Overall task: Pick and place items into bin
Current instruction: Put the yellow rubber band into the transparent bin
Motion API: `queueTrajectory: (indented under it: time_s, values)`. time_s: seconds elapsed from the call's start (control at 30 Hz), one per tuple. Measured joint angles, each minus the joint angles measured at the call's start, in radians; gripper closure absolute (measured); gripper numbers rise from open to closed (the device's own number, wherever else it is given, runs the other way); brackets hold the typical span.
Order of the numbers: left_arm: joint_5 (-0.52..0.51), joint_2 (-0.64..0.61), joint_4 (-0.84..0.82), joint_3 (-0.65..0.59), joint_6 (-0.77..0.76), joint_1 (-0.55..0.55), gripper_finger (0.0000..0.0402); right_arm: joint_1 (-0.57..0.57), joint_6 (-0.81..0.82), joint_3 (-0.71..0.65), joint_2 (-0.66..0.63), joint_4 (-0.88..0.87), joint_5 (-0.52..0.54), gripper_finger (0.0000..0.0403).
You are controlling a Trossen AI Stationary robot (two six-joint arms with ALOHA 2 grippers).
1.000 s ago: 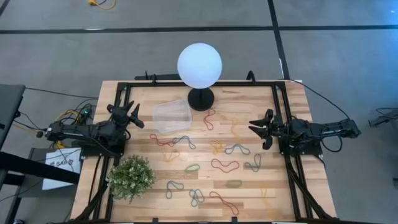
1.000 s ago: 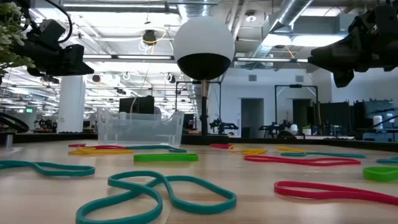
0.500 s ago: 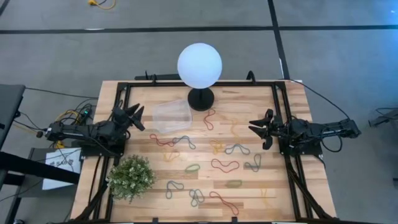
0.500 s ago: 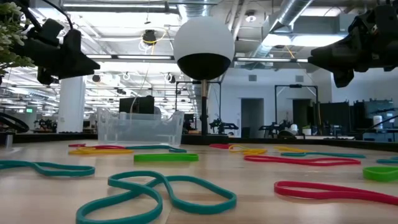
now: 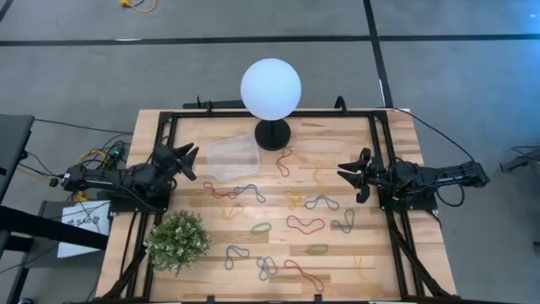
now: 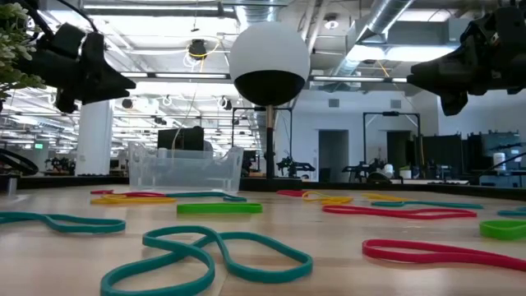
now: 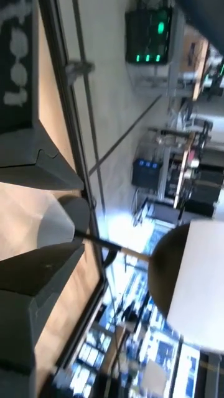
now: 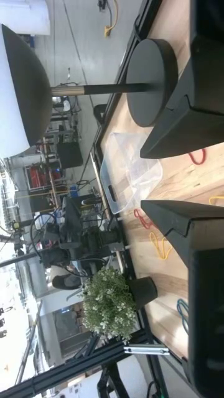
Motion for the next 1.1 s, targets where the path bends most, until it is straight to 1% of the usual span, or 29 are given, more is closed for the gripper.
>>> queueTrajectory:
  time_s: [0.2, 0.3, 0.8, 0.93, 1.03, 1.1]
  values:
    - [0.126, 0.000, 0.008, 0.000, -0.053, 0.000, 0.0264, 0.000, 0.000, 0.000, 0.000, 0.000, 0.000, 0.0290]
    - [0.161, 0.000, 0.009, 0.000, -0.062, 0.000, 0.0264, 0.000, 0.000, 0.000, 0.000, 0.000, 0.000, 0.0290]
    - [0.160, 0.000, 0.010, 0.000, -0.079, 0.000, 0.0264, 0.000, 0.000, 0.000, 0.000, 0.000, 0.000, 0.0290]
    - [0.156, 0.000, 0.012, 0.000, -0.054, 0.000, 0.0264, 0.000, 0.000, 0.000, 0.000, 0.000, 0.000, 0.0290]
    - [0.113, 0.000, 0.019, -0.001, -0.002, 0.000, 0.0264, 0.000, 0.000, 0.000, 0.000, 0.000, 0.000, 0.0290]
    - [0.046, 0.000, 0.018, -0.001, 0.027, 0.000, 0.0264, 0.000, 0.000, 0.000, 0.000, 0.000, 0.000, 0.0290]
